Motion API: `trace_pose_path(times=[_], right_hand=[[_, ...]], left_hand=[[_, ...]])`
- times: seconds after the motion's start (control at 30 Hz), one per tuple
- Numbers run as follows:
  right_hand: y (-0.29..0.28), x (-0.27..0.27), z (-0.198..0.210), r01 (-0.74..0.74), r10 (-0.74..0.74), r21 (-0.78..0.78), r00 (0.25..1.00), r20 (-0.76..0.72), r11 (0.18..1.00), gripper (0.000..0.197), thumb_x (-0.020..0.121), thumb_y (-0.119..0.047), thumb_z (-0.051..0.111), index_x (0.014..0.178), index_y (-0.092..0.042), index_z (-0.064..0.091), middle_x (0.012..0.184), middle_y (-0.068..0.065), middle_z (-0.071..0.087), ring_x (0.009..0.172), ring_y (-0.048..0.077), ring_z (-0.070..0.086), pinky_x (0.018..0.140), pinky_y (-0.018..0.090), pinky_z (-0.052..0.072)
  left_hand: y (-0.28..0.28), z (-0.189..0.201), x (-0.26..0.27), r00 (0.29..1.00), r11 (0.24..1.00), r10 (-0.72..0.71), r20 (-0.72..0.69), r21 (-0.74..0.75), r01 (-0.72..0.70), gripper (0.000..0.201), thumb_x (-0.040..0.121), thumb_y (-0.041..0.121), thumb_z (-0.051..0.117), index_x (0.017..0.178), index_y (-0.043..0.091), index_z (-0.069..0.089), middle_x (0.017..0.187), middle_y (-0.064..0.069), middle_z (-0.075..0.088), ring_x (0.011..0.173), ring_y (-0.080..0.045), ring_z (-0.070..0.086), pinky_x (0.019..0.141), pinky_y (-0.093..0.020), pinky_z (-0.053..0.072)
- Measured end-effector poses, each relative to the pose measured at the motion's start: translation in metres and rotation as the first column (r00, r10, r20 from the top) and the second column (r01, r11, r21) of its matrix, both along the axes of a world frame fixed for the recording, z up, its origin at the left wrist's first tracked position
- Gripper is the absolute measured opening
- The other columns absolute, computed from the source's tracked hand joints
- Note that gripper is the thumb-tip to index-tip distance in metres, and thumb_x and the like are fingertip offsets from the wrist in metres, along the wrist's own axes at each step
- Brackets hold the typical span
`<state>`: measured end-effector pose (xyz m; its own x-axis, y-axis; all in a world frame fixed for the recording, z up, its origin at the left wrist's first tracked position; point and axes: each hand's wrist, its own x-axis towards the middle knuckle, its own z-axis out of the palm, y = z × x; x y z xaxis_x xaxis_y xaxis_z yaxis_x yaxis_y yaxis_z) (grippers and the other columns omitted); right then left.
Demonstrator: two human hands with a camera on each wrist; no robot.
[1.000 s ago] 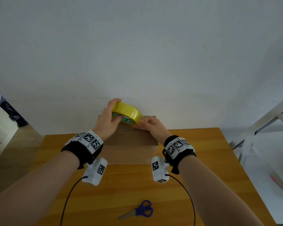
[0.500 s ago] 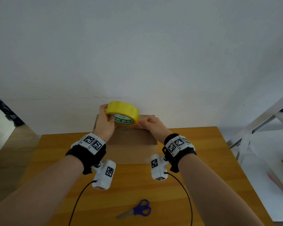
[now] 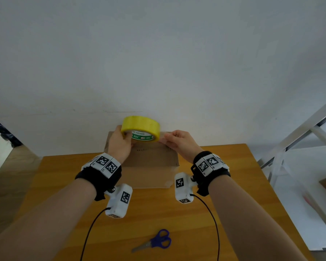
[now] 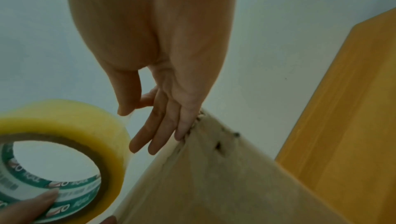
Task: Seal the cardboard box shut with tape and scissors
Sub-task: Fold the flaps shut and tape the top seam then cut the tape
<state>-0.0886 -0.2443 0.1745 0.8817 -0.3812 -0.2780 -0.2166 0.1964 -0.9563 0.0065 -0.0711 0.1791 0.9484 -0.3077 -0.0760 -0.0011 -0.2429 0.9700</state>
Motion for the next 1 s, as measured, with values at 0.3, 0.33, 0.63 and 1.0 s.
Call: trace_pose_path(times=[0.3,0.33,0.63,1.0], right_hand=[[-0.03,-0.02,0.015,0.019,-0.021,-0.079,1.0,-0.021,0.997,0.011,0.092,-0.008,0.059,0.081,-0.004,0.057,0.077,0.01,0.066,0.076,0.022,0.067,0.074,0.027,0.058],[-0.033,-0.023,0.016,0.031,-0.032,-0.074,0.999,-0.024,0.997,0.012,0.091,-0.008,0.059,0.081,-0.003,0.057,0.075,0.01,0.065,0.075,0.022,0.068,0.074,0.028,0.059],[-0.039,-0.038,0.003,0.111,-0.111,0.002,0.992,-0.066,0.994,0.014,0.087,-0.006,0.065,0.094,-0.006,0.053,0.071,0.011,0.064,0.064,0.017,0.066,0.069,0.027,0.058],[-0.04,-0.045,-0.022,0.195,-0.203,-0.097,0.976,-0.08,0.976,0.013,0.084,-0.009,0.07,0.092,0.001,0.067,0.079,0.013,0.07,0.076,0.022,0.069,0.078,0.03,0.058]], left_hand=[[-0.003,0.007,0.005,0.997,0.991,-0.044,0.059,0.131,0.036,0.019,0.096,0.018,0.045,0.112,0.008,0.042,0.103,-0.011,0.054,0.086,-0.026,0.059,0.083,-0.053,0.053],[-0.002,0.008,0.006,0.997,0.988,-0.05,0.059,0.148,0.041,0.023,0.095,0.018,0.046,0.115,0.006,0.042,0.105,-0.011,0.055,0.088,-0.027,0.059,0.083,-0.053,0.053],[-0.005,0.013,-0.003,0.964,0.941,-0.142,0.227,0.332,0.06,0.035,0.091,0.036,0.052,0.113,0.009,0.048,0.105,-0.016,0.062,0.096,-0.033,0.059,0.079,-0.043,0.051],[-0.008,0.022,-0.007,0.923,0.875,-0.253,0.29,0.477,0.09,0.046,0.083,0.049,0.059,0.11,0.015,0.046,0.089,-0.002,0.058,0.078,-0.024,0.059,0.065,-0.032,0.046]])
